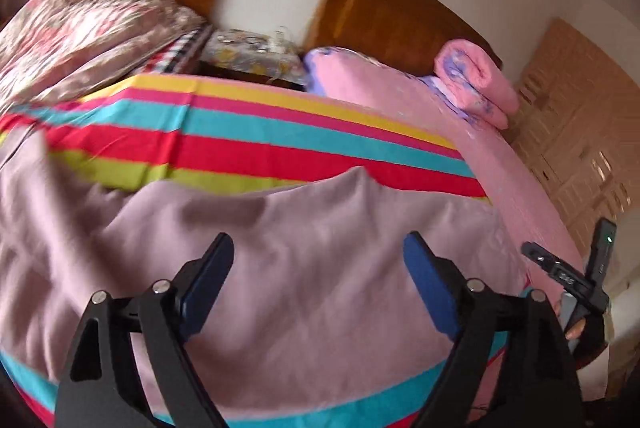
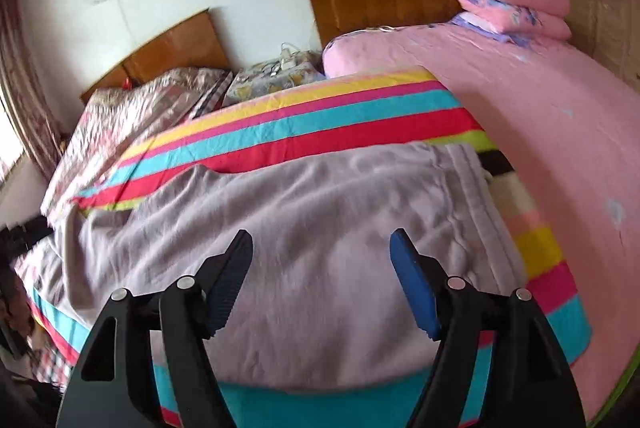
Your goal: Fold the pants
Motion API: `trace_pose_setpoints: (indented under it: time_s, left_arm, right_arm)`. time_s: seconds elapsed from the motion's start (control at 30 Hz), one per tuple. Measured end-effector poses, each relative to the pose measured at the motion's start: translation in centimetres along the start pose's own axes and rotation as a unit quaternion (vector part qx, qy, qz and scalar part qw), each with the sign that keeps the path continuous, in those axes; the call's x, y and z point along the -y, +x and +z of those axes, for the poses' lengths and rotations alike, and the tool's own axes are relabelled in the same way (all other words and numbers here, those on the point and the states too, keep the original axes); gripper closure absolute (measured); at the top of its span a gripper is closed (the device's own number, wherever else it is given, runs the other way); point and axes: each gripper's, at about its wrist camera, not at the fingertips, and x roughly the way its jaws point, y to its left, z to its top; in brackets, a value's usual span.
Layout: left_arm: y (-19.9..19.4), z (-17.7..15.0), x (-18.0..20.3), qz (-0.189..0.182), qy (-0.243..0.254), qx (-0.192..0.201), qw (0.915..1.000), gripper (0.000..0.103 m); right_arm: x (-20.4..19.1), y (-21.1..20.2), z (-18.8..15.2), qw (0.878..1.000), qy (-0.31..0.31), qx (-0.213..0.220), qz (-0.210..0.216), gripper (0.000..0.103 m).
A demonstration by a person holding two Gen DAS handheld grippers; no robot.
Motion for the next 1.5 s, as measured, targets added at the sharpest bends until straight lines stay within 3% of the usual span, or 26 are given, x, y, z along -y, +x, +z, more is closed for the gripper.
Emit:
trace_pose_setpoints:
  time_s: [0.17,0.3,0.37,0.4,0.5,0.57,0.6,0.67,0.73,0.9,1.03,1.1,1.17,1.23,1.3,1.4,1.5]
  left_arm:
    - [13.7,2.5,7.5,-0.062,0.073,-0.104,0.9899,0.014]
    - [20.4,2.3,7.9,-0.06,0.076,-0.124,0.9875,0.014]
    - [22.5,1.9,7.0,-0.033,0.084,-0.125,0.9881,0.013]
    - [22.3,1.7,7.0,-0.031,0.115,-0.091,0.9888,0.012]
    - [22.8,2.0,7.0,-0.016,0.114,-0.091,0.9891,0.014]
    - [23.2,1.9,7.7,0.006,0.133,-0.089,0.9871,0.012]
    - [23.3,1.7,8.0,0.015,0.139,-0.089,0.9862,0.012]
    - [23.6,1.7,8.4,0.026,0.146,-0.088,0.9851,0.01]
    - [23.8,1.8,8.4,0.029,0.147,-0.088,0.9848,0.01]
    - [23.0,2.2,7.7,0.031,0.128,-0.078,0.9882,0.011]
    - [16.2,3.1,6.3,0.016,0.092,-0.015,0.9956,0.011]
    - [10.7,3.0,4.1,0.01,0.072,0.033,0.9968,0.008]
    - [5.1,2.3,0.7,0.043,0.049,0.077,0.9949,0.001]
    - [-0.8,0.8,-3.8,0.086,0.012,0.117,0.9892,0.001]
    - [-6.0,-1.4,-8.9,0.138,-0.049,0.144,0.9786,0.001]
    - [-13.1,-6.2,-16.9,0.233,-0.156,0.168,0.9451,0.001]
    - [-18.4,-10.9,-23.8,0.275,-0.261,0.18,0.9078,0.003]
  right_arm:
    - [-2.7,5.3,0.3,0.996,-0.063,-0.053,-0.033,0.032]
    - [-2.4,6.9,-2.9,0.99,-0.097,-0.081,-0.065,0.025]
    - [-0.6,6.7,-4.2,0.993,-0.073,-0.08,-0.037,0.022]
    - [0.1,6.4,-4.6,0.994,-0.064,-0.085,-0.025,0.022]
    - [0.4,4.6,-5.4,0.991,-0.087,-0.089,-0.041,0.023]
    - [-0.2,3.3,-5.6,0.991,-0.105,-0.064,-0.058,0.022]
    - [-0.1,3.0,-5.7,0.992,-0.105,-0.056,-0.051,0.022]
    - [1.1,4.0,-6.9,0.993,-0.085,-0.08,-0.035,0.019]
    - [1.9,4.2,-7.7,0.995,-0.075,-0.065,-0.019,0.019]
    - [1.6,3.4,-6.7,0.993,-0.079,-0.083,-0.031,0.019]
    - [-0.2,1.4,-5.8,0.995,-0.079,-0.039,-0.052,0.019]
    - [-1.8,0.5,-4.9,0.995,-0.089,-0.003,-0.034,0.019]
    - [-4.7,-0.2,-3.2,0.992,-0.122,0.031,0.01,0.019]
    - [-9.2,0.2,-1.2,0.982,-0.166,0.049,0.071,0.019]
    - [-15.6,1.0,0.4,0.96,-0.233,0.057,0.146,0.019]
    - [-26.2,2.3,1.9,0.903,-0.338,0.079,0.253,0.02]
    - [-36.9,3.5,2.0,0.845,-0.404,0.072,0.344,0.028]
